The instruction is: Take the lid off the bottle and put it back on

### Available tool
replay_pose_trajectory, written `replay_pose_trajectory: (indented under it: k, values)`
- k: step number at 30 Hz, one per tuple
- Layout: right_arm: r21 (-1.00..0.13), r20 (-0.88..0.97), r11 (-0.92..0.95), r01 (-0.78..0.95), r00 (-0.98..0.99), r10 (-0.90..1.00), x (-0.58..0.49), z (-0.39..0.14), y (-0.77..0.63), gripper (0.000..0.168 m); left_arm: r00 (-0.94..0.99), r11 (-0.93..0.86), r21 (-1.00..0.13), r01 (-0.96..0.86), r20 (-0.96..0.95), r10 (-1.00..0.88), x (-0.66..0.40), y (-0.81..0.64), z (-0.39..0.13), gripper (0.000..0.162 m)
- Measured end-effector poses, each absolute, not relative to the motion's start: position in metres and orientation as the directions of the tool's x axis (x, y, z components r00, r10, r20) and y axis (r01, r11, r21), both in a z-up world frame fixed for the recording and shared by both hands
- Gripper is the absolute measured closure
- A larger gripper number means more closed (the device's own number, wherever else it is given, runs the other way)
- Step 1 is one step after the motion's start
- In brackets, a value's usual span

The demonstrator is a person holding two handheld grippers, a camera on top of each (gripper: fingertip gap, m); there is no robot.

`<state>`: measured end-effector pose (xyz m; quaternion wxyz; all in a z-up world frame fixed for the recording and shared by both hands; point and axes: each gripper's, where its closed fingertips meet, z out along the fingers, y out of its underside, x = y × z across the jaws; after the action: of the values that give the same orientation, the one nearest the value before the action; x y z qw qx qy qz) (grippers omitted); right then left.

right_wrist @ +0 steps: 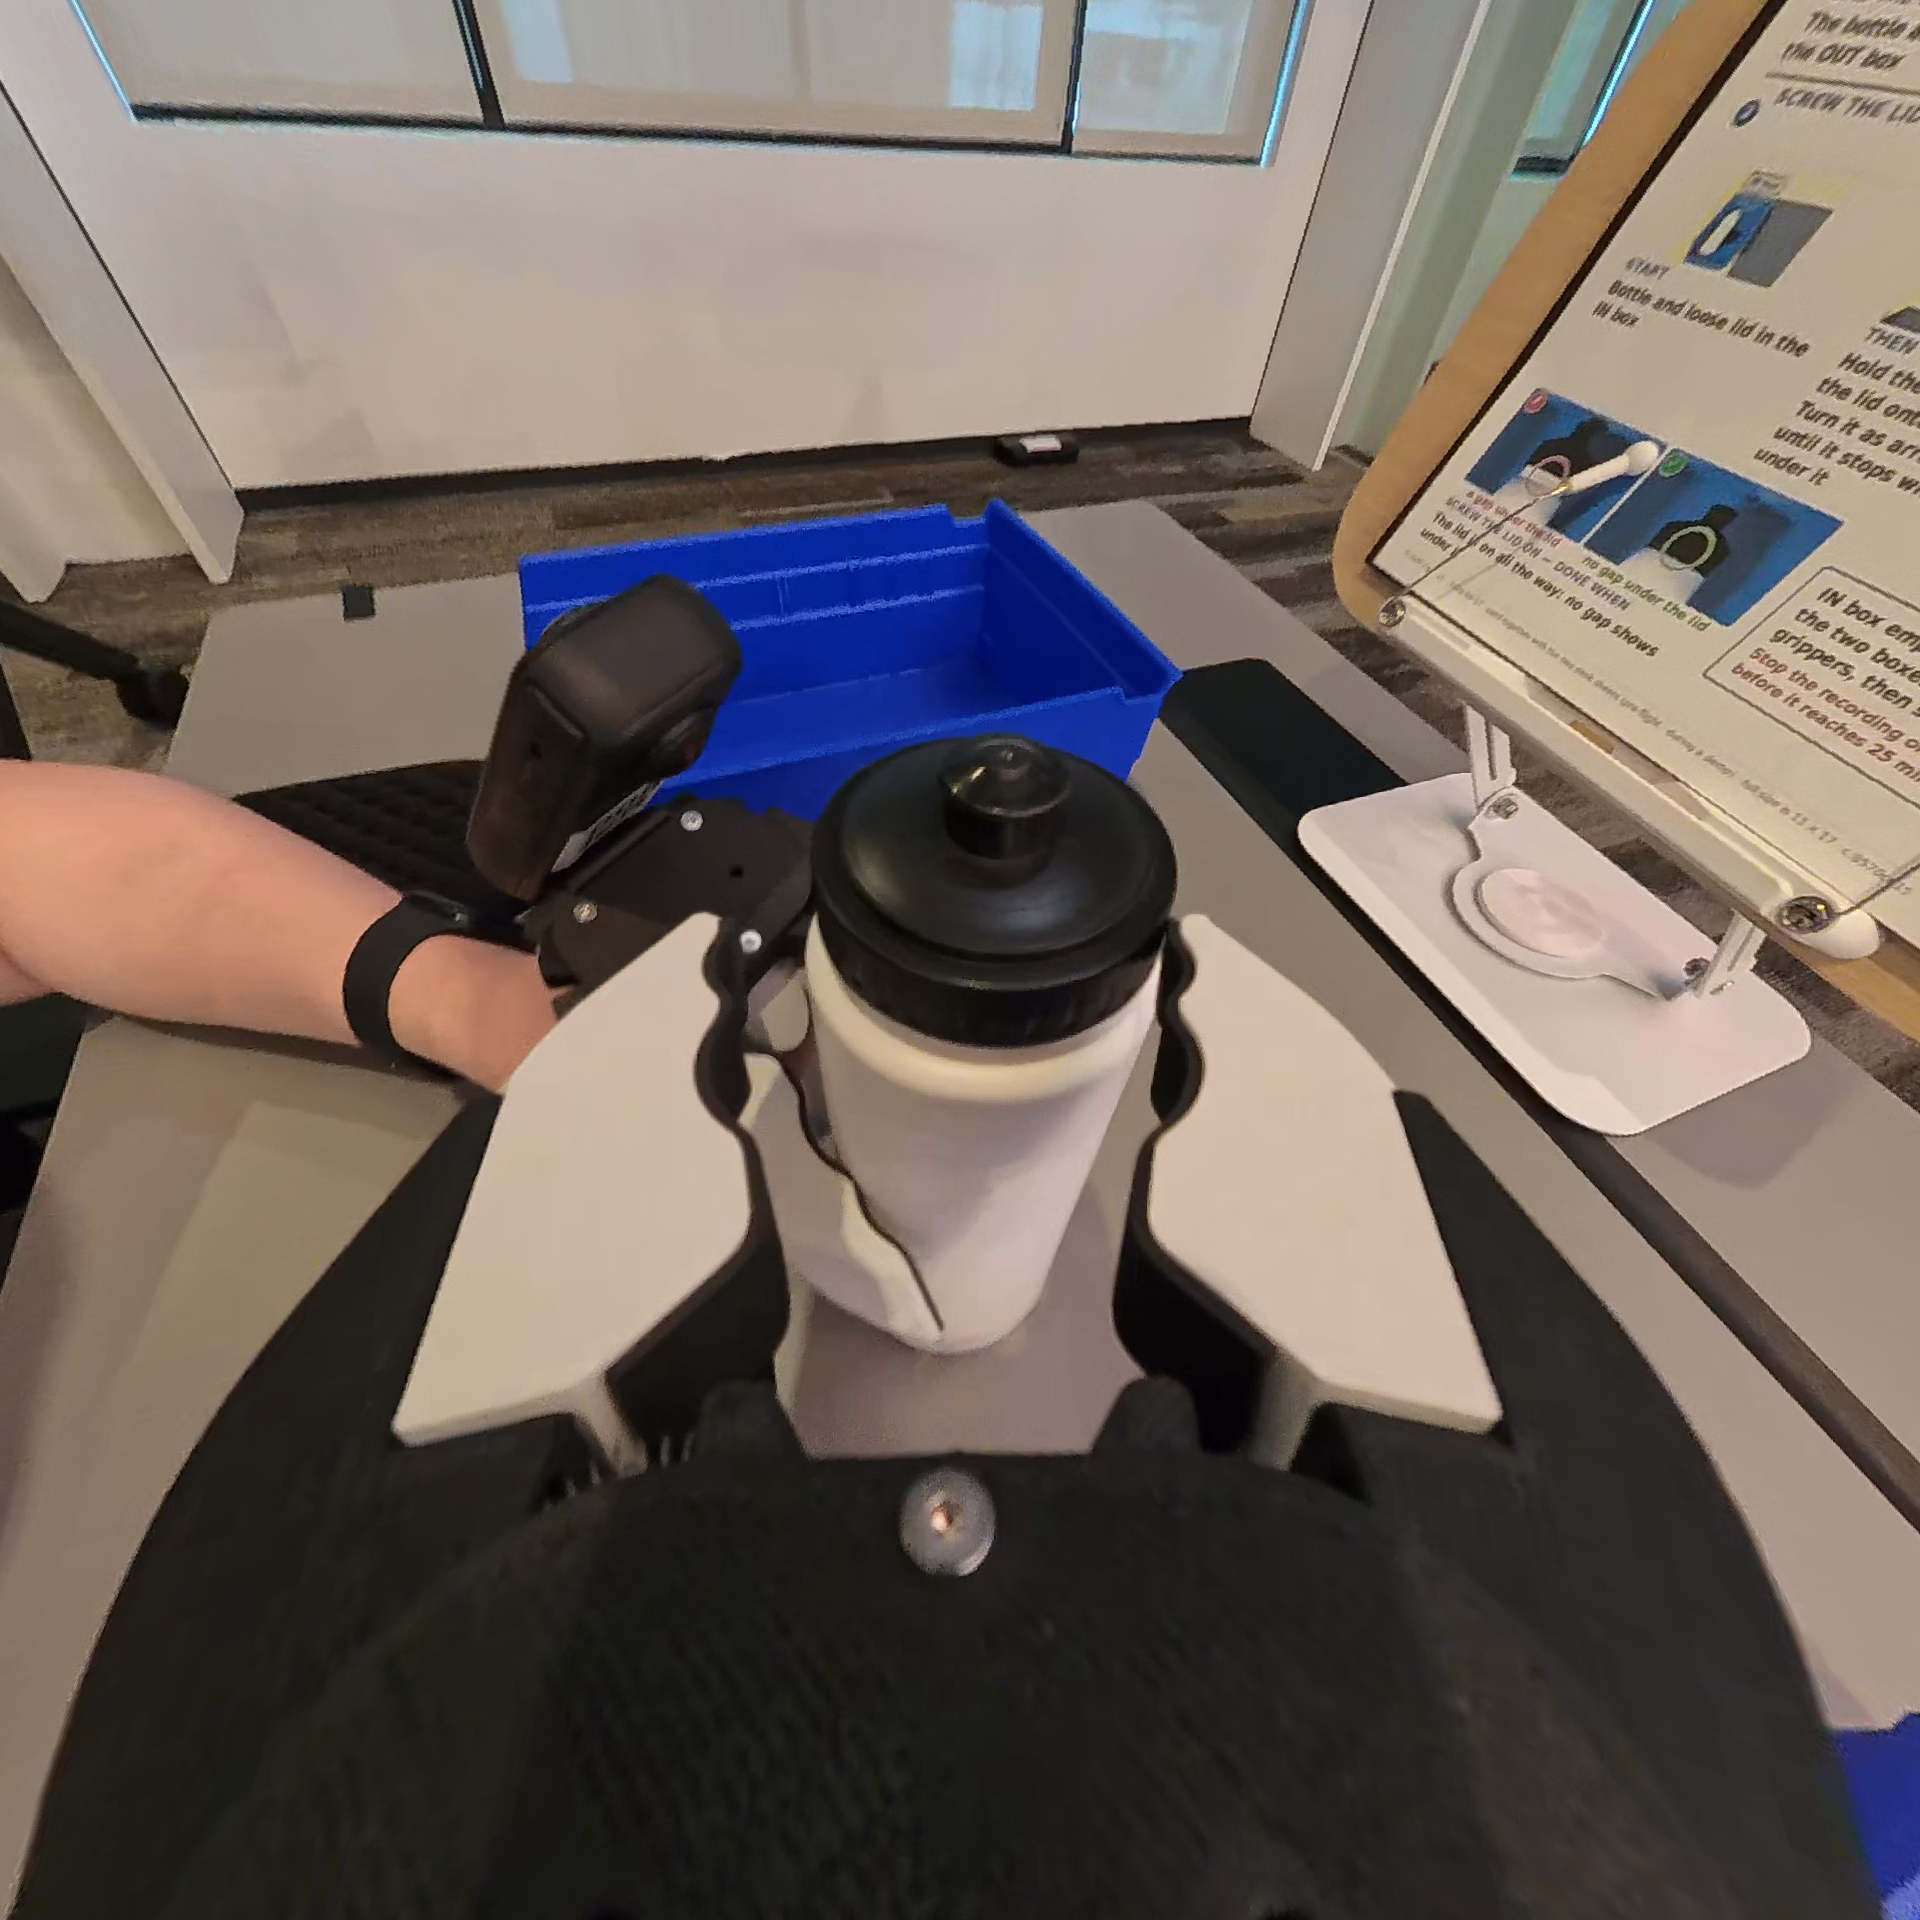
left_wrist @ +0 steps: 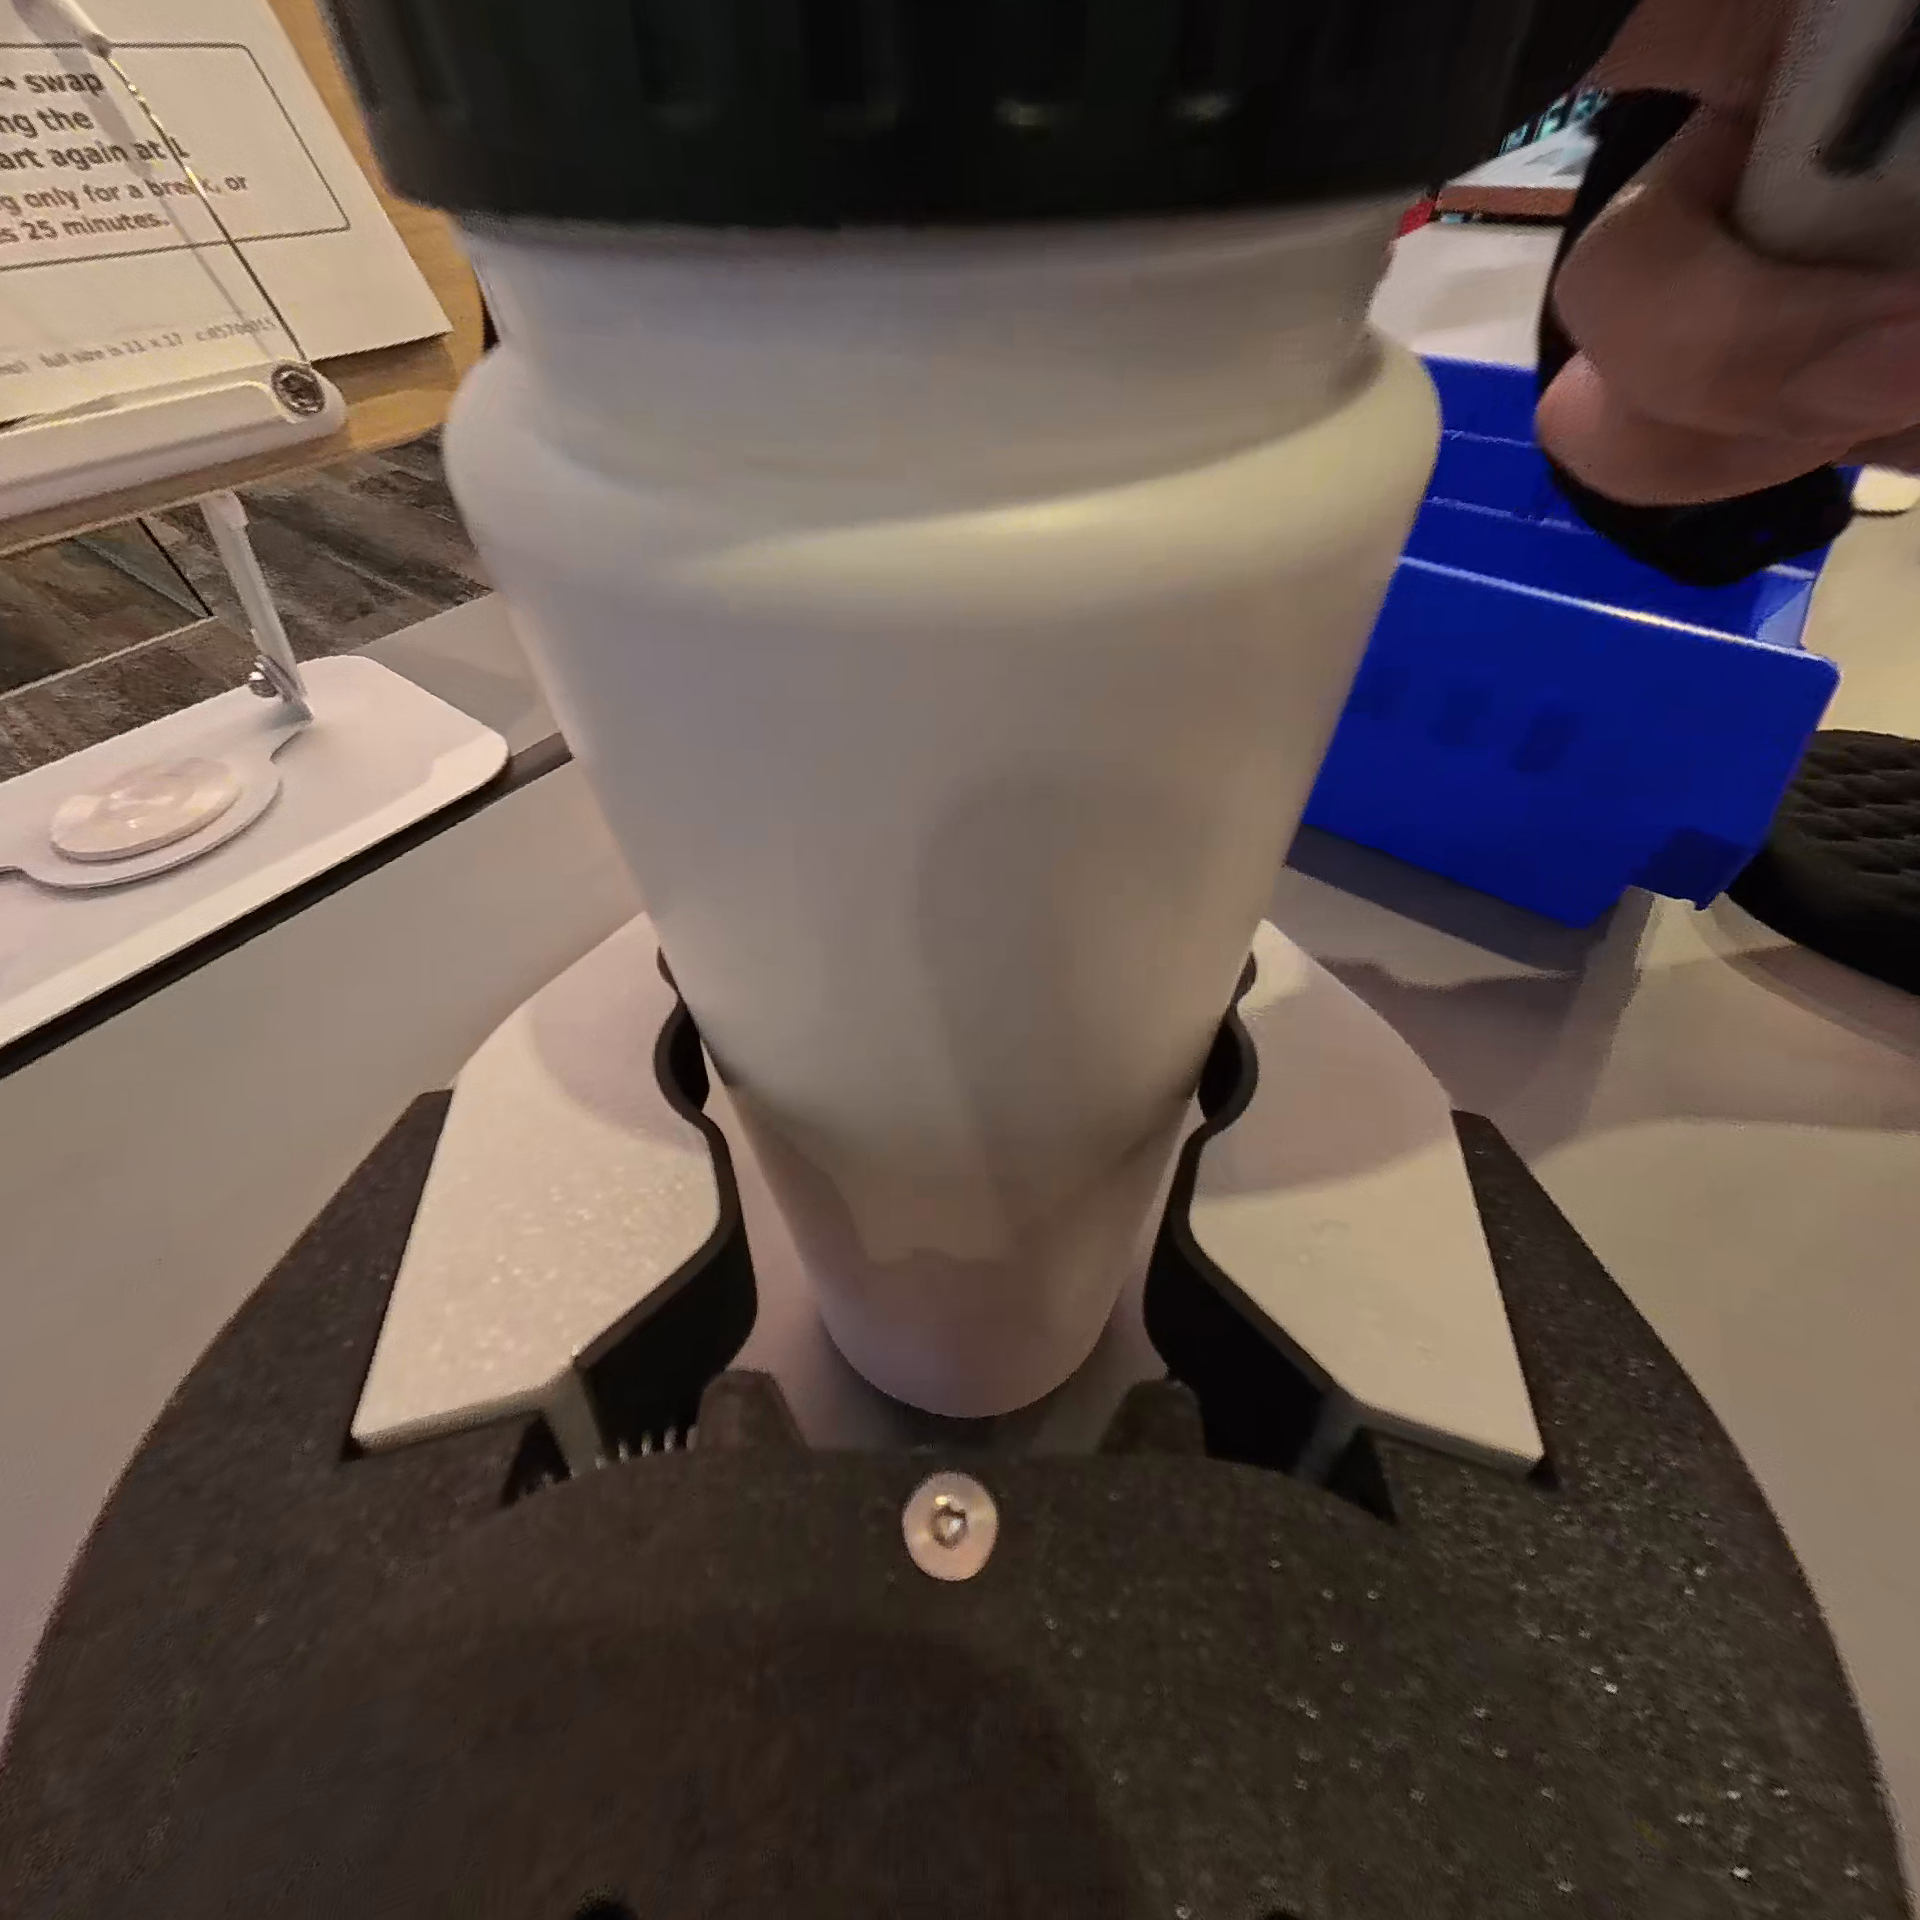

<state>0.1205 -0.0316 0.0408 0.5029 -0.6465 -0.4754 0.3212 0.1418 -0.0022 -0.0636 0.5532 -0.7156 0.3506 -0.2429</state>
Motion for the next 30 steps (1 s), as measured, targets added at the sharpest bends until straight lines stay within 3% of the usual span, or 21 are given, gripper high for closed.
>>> replay_pose_trajectory:
  k: [3, 10, 21, 30]
  values:
    - [-0.944, 0.076, -0.03, 0.328, 0.307, 0.949, 0.124, 0.041, -0.038, 0.093, 0.643, -0.149, -0.962, -0.23, -0.036, -0.765, 0.138, 0.0, -0.063, 0.067]
    - [-0.975, 0.039, -0.04, 0.217, 0.346, 0.938, 0.126, 0.049, -0.025, 0.094, 0.604, -0.153, -0.961, -0.23, -0.018, -0.797, 0.143, -0.005, -0.064, 0.067]
    - [-0.973, 0.065, 0.055, 0.226, 0.039, 0.997, 0.128, 0.052, -0.065, 0.099, 0.278, -0.061, -0.956, -0.286, -0.022, -0.96, 0.178, -0.056, -0.066, 0.067]
    - [-0.974, 0.058, 0.059, 0.22, -0.01, 0.998, 0.132, 0.052, -0.07, 0.098, 0.23, -0.05, -0.951, -0.305, -0.023, -0.973, 0.179, -0.063, -0.066, 0.067]
